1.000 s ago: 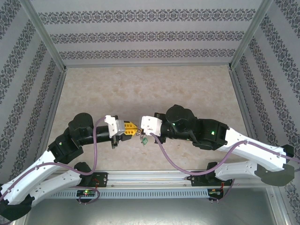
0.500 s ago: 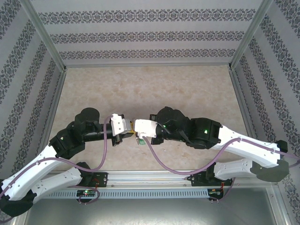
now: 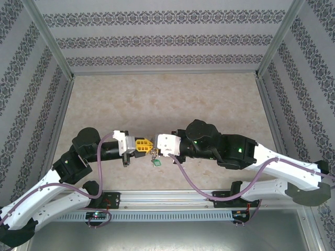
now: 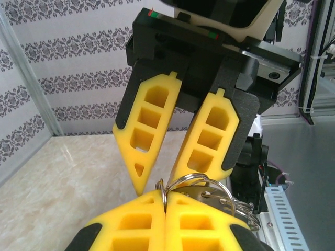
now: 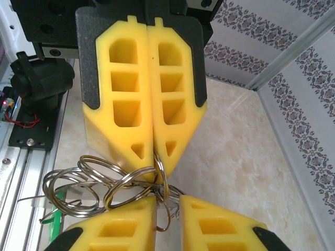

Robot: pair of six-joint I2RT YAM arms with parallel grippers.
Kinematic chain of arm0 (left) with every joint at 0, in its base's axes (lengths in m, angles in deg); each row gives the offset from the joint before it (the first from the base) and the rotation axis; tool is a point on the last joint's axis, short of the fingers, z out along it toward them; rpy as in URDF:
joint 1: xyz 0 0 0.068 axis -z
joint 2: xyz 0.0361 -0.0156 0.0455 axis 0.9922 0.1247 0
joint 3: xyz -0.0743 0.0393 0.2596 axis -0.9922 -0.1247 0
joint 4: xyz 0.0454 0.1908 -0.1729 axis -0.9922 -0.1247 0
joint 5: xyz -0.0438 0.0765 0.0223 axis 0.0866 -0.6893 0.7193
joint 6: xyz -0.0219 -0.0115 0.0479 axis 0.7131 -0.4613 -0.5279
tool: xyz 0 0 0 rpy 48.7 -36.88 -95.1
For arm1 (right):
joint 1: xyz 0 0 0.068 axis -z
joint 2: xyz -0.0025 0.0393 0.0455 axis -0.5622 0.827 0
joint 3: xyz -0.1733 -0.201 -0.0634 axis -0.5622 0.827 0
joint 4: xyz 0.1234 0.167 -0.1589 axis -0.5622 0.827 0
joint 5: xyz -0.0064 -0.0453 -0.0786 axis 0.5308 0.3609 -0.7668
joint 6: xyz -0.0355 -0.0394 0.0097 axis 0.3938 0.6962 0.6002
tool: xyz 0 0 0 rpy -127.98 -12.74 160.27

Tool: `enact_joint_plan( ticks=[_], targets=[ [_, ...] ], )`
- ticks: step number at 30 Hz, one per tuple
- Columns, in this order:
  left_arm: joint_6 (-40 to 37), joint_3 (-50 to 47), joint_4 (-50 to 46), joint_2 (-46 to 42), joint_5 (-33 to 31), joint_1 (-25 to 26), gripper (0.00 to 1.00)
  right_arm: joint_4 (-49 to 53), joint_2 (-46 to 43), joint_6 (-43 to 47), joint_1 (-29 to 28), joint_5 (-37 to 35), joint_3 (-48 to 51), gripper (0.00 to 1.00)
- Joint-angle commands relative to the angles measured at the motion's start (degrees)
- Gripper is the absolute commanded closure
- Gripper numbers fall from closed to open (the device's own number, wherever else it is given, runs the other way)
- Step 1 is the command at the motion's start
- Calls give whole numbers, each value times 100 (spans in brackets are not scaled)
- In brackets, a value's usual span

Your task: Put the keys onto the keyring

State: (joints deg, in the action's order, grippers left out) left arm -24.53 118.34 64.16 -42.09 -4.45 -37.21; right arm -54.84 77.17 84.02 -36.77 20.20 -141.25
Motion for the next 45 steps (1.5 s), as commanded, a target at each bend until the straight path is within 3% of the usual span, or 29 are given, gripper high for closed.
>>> enact_joint_plan(
  ticks=[1,9,15,21,25,30,38,45],
  targets=[
    [327,9,884,-79,419,-1,100,-240,-3,-152,67,219,124,81],
    [103,50,361,-30,317,-1,100,-406,-52,-134,86,385,172,100],
    [-405,260,-628,93,-159,-1,100,-460,-176,-97,84,391,216,100],
    [-515,216,-673,31,-287,-6,100,-565,-241,-139,90,440,269,100],
    [-313,76,-217,-52,24,-2,100,-583,-195,-192,90,485,291,83],
    [-157,45,-3,-65,320,-1,100,-701,-190,-211,85,540,335,75],
    [-69,62,85,-67,441,-4,100,-719,-174,-182,97,591,344,91],
    [-104,57,40,14,509,-3,100,-842,-200,-177,108,777,378,94]
  ],
)
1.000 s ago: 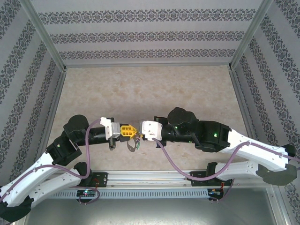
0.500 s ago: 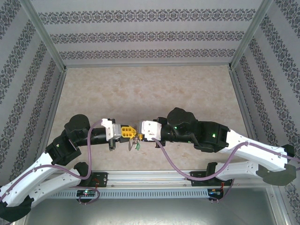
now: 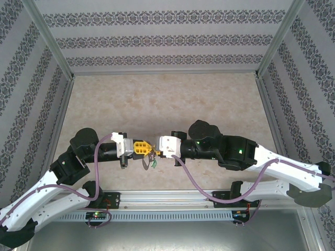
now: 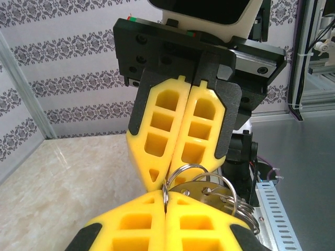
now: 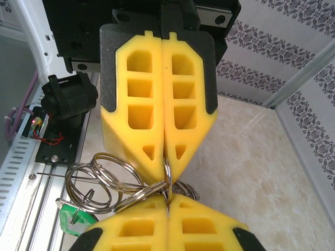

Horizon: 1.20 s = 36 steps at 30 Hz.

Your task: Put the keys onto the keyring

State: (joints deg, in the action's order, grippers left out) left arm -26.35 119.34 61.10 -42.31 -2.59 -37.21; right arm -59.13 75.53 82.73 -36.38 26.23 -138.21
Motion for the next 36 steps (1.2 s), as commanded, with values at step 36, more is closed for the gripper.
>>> enact_joint_plan(
  ticks=[36],
  targets=[
    [-891,481,-1559,47,-972,-2,67,638,160,57,124,-912,-473,100]
  ],
)
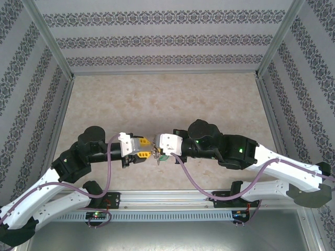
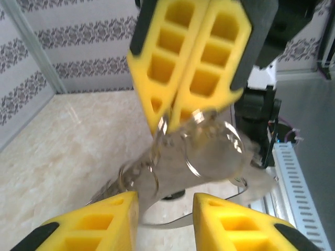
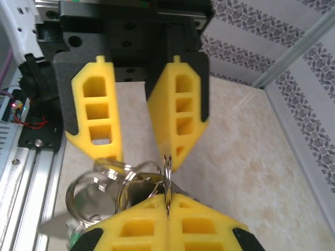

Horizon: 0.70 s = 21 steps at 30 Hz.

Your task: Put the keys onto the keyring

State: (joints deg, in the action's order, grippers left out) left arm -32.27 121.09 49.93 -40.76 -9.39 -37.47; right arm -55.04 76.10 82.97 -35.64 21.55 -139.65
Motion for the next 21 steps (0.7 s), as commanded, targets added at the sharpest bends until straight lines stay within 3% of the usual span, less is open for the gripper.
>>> enact_joint_plan(
  ticks=[1,9,21],
  targets=[
    [-363,375,-544,-119,-382,25,67,343,157,38,49,-517,-391,100],
    [-861,1083,-1241,42,-624,25,75,988,554,34,43,-862,-762,100],
    [-1106,1130,-874,655,-340,23,78,1307,811,-9,-69,-460,-1055,100]
  ],
)
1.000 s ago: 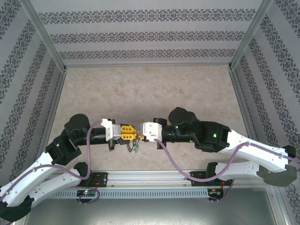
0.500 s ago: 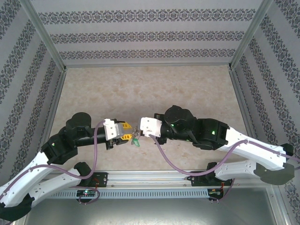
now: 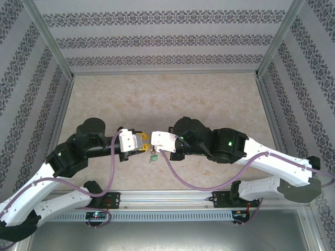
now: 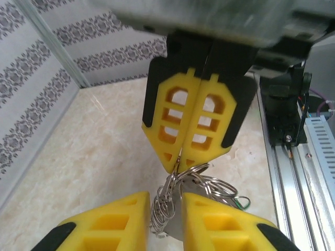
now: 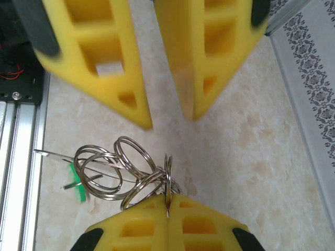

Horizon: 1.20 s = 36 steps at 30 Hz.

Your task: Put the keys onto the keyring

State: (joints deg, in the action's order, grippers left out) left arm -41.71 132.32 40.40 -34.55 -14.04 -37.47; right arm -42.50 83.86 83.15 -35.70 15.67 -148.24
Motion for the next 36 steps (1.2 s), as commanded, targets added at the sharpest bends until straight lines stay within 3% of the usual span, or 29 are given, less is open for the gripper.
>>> enact_joint_plan(
  ticks=[1,36],
  targets=[
    [-161,7,105,58,136,22,78,46,36,-25,-74,162,-191,100],
    [-100,-66,-70,60,311,25,77,-58,-43,-27,-58,284,-58,100]
  ],
)
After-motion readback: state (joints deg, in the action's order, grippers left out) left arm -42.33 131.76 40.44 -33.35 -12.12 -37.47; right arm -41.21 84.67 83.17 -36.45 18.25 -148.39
